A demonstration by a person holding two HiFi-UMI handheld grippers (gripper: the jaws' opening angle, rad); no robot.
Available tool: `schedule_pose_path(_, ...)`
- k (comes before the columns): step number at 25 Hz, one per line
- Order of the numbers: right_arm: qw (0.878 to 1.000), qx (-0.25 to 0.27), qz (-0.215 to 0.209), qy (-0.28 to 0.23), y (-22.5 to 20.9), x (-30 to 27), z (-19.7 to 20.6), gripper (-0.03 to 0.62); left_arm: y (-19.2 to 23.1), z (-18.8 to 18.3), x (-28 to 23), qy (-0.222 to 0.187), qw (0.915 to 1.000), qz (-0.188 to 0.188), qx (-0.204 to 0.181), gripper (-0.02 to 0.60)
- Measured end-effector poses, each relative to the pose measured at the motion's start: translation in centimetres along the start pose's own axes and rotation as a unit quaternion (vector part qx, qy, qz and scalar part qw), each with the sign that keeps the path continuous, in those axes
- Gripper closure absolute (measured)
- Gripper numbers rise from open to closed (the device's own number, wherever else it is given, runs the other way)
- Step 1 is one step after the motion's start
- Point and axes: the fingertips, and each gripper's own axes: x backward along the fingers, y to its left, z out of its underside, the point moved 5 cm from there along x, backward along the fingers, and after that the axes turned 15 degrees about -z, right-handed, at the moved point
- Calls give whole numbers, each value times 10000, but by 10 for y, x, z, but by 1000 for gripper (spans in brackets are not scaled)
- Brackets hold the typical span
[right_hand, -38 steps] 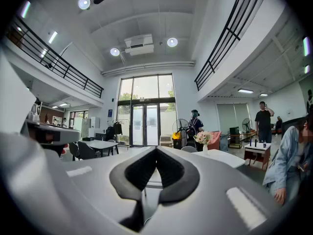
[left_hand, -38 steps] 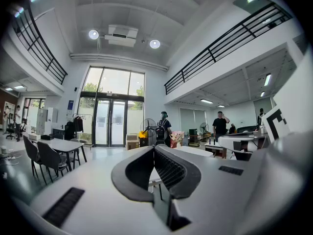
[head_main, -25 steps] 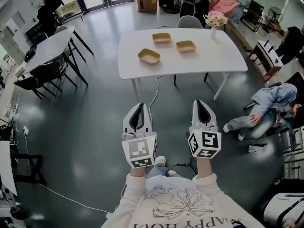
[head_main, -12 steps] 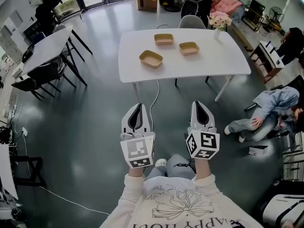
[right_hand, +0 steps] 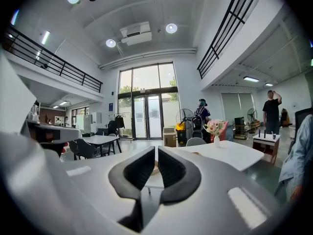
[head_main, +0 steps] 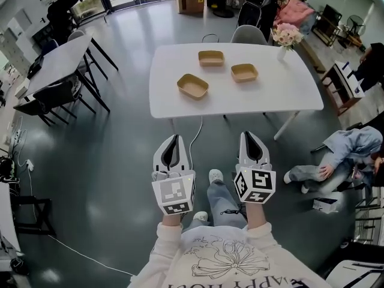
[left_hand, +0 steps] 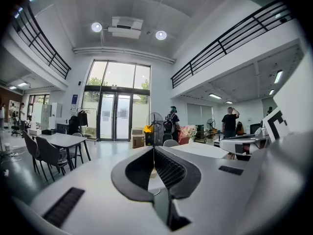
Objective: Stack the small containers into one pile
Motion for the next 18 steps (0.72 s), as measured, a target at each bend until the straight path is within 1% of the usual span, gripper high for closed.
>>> schedule_pose_path(12,9973,-3,-735,44,-81,-157,-38,565,-22,-36,-142,79,9978,-660,20,574)
schedule_pose_path(18,9945,-102,-1035,145,-114,-216,-40,563,-38,-46,-197,73,9962,-866,45,574)
